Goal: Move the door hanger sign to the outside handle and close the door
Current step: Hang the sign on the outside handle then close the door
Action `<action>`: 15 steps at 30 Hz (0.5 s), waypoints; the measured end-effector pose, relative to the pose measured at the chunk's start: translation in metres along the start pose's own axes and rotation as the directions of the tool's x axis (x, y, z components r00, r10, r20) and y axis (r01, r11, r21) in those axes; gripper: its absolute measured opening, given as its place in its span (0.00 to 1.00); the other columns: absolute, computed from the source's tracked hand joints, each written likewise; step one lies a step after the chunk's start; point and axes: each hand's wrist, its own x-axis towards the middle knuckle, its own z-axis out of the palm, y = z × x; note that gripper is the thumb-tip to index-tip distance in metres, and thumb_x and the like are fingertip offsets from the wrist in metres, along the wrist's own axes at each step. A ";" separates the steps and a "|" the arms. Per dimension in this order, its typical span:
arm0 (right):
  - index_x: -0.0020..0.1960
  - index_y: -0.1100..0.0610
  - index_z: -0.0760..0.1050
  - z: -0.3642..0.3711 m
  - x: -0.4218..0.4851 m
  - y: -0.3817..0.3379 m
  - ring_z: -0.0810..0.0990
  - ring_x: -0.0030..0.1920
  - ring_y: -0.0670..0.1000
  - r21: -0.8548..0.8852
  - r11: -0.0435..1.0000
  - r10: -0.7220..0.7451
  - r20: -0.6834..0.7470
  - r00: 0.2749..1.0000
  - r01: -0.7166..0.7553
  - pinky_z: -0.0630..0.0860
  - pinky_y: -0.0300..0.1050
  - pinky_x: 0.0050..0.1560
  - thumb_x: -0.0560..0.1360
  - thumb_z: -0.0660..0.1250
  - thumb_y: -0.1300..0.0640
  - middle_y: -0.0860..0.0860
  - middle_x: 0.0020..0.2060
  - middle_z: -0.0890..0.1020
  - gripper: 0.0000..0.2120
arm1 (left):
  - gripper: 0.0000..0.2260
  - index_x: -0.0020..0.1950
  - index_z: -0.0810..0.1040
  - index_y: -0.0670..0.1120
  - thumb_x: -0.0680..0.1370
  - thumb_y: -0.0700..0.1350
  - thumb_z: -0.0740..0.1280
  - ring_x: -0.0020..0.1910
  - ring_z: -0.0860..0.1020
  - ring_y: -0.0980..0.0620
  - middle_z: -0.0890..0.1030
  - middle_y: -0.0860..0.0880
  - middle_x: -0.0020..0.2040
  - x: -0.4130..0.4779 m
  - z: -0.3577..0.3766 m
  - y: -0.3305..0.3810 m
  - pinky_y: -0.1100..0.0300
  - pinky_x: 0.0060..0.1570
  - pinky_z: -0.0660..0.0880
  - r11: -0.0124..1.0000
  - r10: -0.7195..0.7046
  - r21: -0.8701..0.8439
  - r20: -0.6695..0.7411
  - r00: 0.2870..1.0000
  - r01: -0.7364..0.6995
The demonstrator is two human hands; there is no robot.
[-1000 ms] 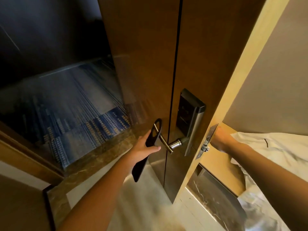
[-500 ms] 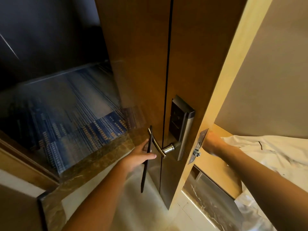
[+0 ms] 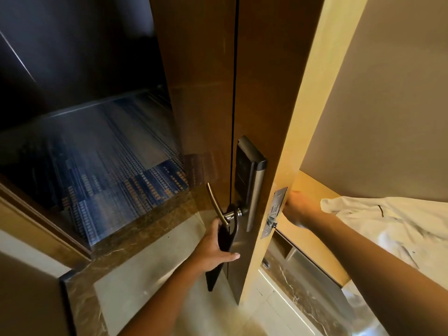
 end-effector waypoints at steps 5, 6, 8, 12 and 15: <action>0.66 0.52 0.69 0.006 -0.009 -0.020 0.76 0.56 0.58 0.037 0.996 -0.082 0.041 0.996 0.081 0.74 0.55 0.55 0.78 0.58 0.54 0.53 0.65 0.74 0.17 | 0.38 0.69 0.60 0.48 0.66 0.55 0.75 0.65 0.71 0.49 0.65 0.48 0.68 0.012 0.007 -0.013 0.61 0.60 0.70 0.959 0.083 0.284 -0.184 0.979 -0.028; 0.66 0.52 0.69 0.009 -0.012 -0.026 0.76 0.56 0.58 0.038 0.995 -0.095 0.044 0.994 0.094 0.74 0.55 0.55 0.77 0.58 0.55 0.53 0.66 0.73 0.17 | 0.36 0.68 0.62 0.48 0.66 0.55 0.74 0.63 0.72 0.49 0.67 0.47 0.67 0.011 0.008 -0.015 0.59 0.59 0.73 0.939 0.103 0.343 -0.220 0.970 -0.022; 0.67 0.52 0.68 0.012 -0.014 -0.034 0.76 0.56 0.58 0.026 0.993 -0.114 0.045 0.992 0.113 0.74 0.53 0.55 0.76 0.59 0.60 0.53 0.68 0.71 0.19 | 0.33 0.67 0.65 0.48 0.67 0.56 0.73 0.61 0.73 0.49 0.69 0.45 0.66 0.010 0.007 -0.018 0.58 0.56 0.75 0.918 0.139 0.396 -0.286 0.948 -0.015; 0.68 0.50 0.67 0.021 -0.019 -0.051 0.74 0.60 0.57 -0.012 0.987 -0.157 0.089 0.984 0.158 0.74 0.49 0.57 0.72 0.59 0.67 0.52 0.72 0.66 0.26 | 0.33 0.67 0.65 0.46 0.68 0.58 0.72 0.62 0.73 0.47 0.74 0.44 0.63 -0.003 -0.005 -0.027 0.52 0.58 0.75 0.944 0.076 0.330 -0.273 0.959 0.019; 0.67 0.50 0.69 0.027 -0.023 -0.067 0.73 0.62 0.57 -0.099 0.968 -0.220 0.101 0.970 0.230 0.73 0.53 0.60 0.72 0.62 0.66 0.52 0.72 0.64 0.25 | 0.31 0.66 0.66 0.49 0.68 0.57 0.72 0.65 0.71 0.47 0.75 0.47 0.63 -0.017 -0.019 -0.035 0.49 0.61 0.73 0.960 0.048 0.279 -0.243 0.969 0.023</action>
